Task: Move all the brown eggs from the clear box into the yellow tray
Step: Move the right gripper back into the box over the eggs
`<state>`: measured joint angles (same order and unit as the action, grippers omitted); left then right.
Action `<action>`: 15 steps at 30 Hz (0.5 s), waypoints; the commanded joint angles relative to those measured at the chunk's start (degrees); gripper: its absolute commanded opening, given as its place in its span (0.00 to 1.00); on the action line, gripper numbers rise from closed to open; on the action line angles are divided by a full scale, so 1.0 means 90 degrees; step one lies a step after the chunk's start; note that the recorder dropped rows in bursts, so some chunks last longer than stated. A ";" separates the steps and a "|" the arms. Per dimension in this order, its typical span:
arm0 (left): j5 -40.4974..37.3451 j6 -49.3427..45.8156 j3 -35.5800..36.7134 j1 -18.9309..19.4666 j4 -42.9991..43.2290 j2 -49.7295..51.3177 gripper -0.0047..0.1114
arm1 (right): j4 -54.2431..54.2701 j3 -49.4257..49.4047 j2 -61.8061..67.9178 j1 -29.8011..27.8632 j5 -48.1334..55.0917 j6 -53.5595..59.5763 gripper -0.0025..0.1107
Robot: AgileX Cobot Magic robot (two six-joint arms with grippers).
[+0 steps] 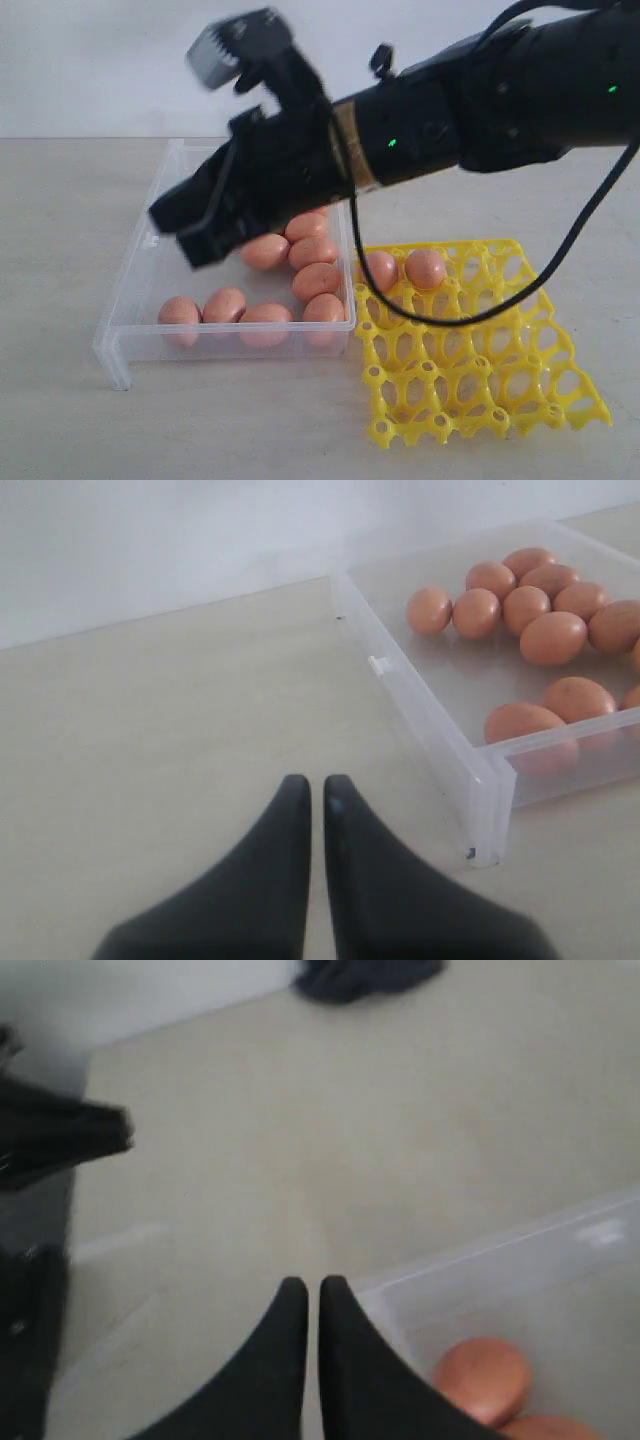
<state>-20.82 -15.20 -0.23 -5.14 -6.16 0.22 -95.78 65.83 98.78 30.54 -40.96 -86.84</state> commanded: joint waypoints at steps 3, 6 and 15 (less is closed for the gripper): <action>0.0024 0.0068 0.0026 0.0024 -0.0001 -0.0024 0.08 | -0.0463 -0.0373 0.0140 0.0140 0.2999 -0.1785 0.02; 0.0024 0.0068 0.0026 0.0024 -0.0001 -0.0024 0.08 | -0.0463 -0.0133 0.0140 0.0155 0.5127 -0.2694 0.02; 0.0024 0.0068 0.0026 0.0024 -0.0001 -0.0024 0.08 | -0.0463 0.0268 -0.0392 0.0144 0.9378 -0.2694 0.02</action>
<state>-20.82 -15.20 -0.23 -5.14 -6.16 0.22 -99.34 67.84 97.44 32.03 36.30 -118.16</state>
